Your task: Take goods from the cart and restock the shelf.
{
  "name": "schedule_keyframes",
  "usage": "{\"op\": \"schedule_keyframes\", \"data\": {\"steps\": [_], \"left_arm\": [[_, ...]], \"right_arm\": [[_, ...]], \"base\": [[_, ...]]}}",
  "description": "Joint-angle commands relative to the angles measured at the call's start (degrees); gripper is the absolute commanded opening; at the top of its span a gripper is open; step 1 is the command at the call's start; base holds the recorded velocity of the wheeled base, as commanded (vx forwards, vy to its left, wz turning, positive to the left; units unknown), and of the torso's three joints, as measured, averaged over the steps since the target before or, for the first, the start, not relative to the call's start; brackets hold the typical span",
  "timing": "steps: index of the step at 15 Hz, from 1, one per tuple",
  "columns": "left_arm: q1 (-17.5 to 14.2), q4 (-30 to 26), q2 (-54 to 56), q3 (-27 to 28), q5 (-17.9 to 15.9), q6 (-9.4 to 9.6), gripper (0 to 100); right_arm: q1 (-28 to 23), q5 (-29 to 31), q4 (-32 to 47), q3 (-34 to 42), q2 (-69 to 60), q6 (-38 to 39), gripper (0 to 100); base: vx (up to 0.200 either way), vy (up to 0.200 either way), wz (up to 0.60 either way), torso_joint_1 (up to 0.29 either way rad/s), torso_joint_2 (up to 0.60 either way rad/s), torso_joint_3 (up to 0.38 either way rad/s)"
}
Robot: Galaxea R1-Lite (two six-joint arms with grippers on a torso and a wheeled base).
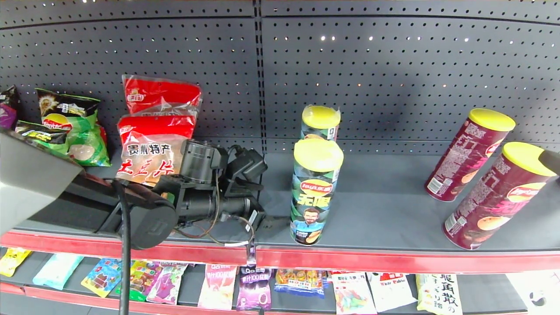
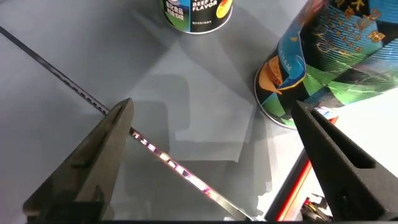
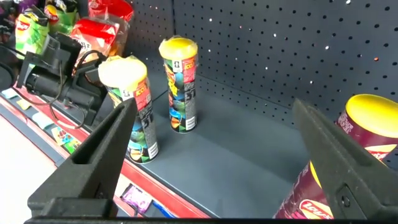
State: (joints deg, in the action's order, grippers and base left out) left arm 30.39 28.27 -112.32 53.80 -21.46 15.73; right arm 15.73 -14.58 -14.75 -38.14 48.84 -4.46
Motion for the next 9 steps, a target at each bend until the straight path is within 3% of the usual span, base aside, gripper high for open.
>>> {"op": "schedule_keyframes", "data": {"steps": [1, 9], "left_arm": [[0.02, 0.03, -0.26, 0.34, 0.01, 0.01, 100], [0.55, 0.12, -1.76, 1.4, 0.01, 0.18, 100]], "right_arm": [[0.01, -0.01, -0.02, 0.0, 0.12, -0.02, 100], [-0.35, -0.1, -0.02, 0.0, 0.21, -0.02, 100]], "base": [[0.0, 0.0, 0.0, 0.0, 0.0, 0.0], [0.0, 0.0, 0.0, 0.0, 0.0, 0.0]]}}
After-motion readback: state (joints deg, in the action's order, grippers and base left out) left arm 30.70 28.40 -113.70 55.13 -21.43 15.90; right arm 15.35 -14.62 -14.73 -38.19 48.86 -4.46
